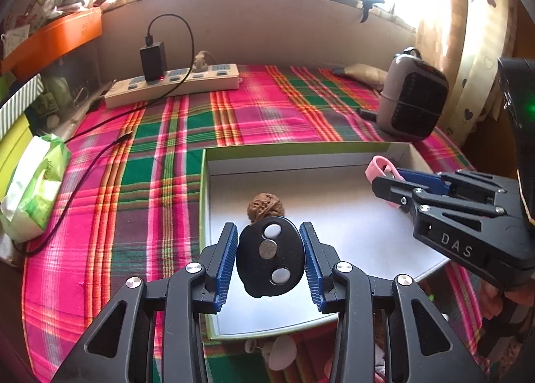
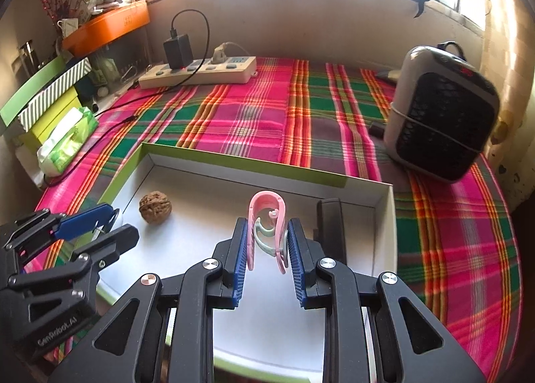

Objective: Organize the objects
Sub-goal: 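Lower and release the black remote and pink clip into the box with both grippers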

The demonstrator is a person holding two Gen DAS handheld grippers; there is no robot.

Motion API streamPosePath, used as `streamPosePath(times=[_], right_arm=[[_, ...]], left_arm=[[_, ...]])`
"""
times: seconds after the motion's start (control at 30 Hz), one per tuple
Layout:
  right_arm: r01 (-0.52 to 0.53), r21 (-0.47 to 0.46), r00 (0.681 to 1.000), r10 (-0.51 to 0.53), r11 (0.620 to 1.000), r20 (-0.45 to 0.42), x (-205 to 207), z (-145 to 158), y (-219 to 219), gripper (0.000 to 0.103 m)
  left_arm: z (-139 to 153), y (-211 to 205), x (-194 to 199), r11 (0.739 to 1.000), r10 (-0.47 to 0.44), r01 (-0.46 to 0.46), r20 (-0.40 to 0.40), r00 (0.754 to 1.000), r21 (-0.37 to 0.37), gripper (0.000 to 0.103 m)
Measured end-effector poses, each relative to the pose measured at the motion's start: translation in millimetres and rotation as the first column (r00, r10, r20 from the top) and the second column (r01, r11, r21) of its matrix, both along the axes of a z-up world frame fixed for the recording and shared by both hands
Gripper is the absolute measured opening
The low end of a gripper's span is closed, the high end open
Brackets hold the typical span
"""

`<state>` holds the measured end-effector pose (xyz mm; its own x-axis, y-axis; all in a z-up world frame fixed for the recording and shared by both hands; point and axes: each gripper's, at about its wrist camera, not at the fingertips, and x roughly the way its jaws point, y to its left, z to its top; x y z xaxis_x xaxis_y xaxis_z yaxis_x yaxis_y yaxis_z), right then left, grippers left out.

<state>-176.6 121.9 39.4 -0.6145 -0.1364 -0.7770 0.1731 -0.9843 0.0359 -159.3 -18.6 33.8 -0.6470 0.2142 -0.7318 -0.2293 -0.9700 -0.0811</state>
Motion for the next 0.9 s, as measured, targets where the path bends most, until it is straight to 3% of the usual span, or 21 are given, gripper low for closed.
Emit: streamPosePath(times=[0.9], right_arm=[[-0.017,0.029,0.999,0.015,0.999,0.050,-32.3,-23.0,-7.2,0.025]], left_arm=[[-13.8,11.2,-12.5,0.999,-0.026,0.027,0.016,1.000,-0.037,0.036]])
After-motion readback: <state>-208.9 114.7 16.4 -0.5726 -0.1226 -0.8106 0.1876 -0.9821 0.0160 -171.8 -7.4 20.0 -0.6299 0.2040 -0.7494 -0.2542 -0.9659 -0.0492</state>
